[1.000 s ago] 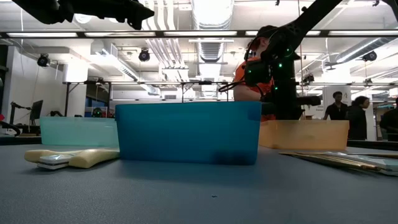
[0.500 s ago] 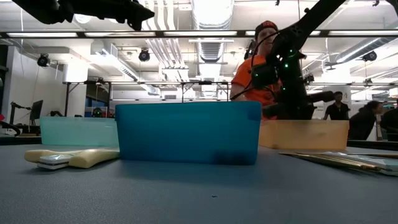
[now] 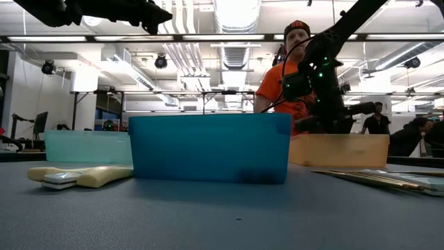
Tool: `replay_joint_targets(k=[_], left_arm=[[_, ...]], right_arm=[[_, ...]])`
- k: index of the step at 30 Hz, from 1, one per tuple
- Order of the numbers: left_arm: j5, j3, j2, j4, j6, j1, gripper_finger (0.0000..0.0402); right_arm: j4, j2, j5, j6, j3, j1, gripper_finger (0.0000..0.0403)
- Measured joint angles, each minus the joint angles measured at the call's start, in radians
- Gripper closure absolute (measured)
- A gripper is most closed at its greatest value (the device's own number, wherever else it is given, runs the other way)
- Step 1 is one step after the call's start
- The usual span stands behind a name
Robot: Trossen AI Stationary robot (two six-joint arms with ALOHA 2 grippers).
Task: Sort silverware by color (type)
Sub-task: Put the left blue and white knife into the orange bin, then put the left yellow knife into the blue bin
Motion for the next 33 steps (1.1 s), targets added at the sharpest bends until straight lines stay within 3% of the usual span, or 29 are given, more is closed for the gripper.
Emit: replay_joint_targets(k=[11, 20, 25, 33], left_arm=[[0.0, 0.0, 0.0, 0.0, 0.0, 0.0, 0.0325], [-0.032, 0.0, 0.0, -0.001, -0.041, -0.001, 0.0325], [-0.1, 0.0, 0.0, -0.121, -0.231, -0.003, 0.0325], [-0.104, 0.0, 0.0, -0.288, -0.51, -0.043, 0.0325]], right_arm=[[0.011, 0.0, 0.014, -0.003, 0.0, 0.0, 0.0325], [0.01, -0.03, 0.011, -0.104, 0.048, 0.017, 0.0304], [0.018, -0.088, 0.087, -0.188, 0.072, 0.064, 0.0312], [0.127, -0.215, 0.165, -0.356, 0.053, 0.19, 0.0325]])
